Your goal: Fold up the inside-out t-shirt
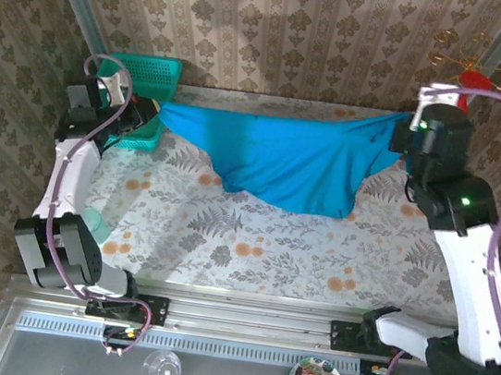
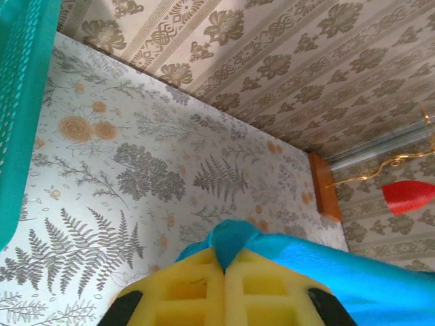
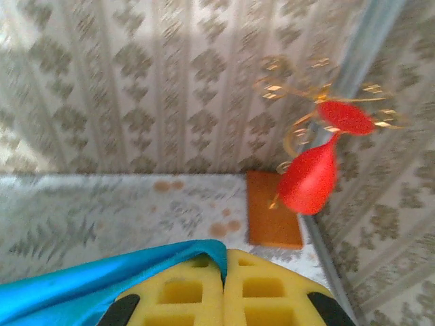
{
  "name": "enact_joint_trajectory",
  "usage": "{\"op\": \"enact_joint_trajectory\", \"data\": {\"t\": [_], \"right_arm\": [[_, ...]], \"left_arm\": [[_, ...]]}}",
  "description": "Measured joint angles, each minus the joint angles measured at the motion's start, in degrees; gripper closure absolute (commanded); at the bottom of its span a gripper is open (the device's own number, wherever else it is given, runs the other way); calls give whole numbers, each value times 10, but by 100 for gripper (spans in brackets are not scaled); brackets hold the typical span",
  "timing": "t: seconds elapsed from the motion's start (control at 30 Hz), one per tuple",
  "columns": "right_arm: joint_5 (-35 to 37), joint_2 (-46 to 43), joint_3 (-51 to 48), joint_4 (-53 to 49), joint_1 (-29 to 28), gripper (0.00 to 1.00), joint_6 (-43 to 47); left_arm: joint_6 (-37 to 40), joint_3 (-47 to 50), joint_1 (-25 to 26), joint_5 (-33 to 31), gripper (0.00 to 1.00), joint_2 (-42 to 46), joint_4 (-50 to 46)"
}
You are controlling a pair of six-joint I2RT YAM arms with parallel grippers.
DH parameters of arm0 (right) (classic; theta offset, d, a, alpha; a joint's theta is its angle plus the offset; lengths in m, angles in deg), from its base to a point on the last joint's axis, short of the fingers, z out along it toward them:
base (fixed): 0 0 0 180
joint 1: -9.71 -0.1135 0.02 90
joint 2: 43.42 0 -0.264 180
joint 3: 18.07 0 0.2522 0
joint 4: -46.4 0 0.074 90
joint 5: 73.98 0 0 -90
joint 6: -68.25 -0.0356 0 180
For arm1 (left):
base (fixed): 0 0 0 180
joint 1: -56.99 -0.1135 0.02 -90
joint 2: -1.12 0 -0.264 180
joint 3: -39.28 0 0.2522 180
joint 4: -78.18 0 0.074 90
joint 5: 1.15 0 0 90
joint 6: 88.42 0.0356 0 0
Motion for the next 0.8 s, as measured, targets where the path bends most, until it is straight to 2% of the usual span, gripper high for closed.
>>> {"op": "enact_joint_trajectory", "data": {"t": [0.23, 0.4, 0.53, 0.67, 0.8], "right_arm": [[4, -70, -13, 35, 20, 100, -2], [-7, -80, -66, 55, 24, 100, -31], [-22, -55, -83, 51, 23, 100, -48], [0, -47, -36, 29, 23, 100, -21], [65, -47, 104, 32, 23, 100, 45]], "left_arm": [[-63, -49, -4, 57, 100, 12, 41], [-124, -186, -7, 85, 100, 27, 80], [-125, -286, -6, 82, 100, 77, 91], [-140, -243, 2, 81, 100, 142, 151], [-175, -131, 30, 82, 100, 138, 214]]}}
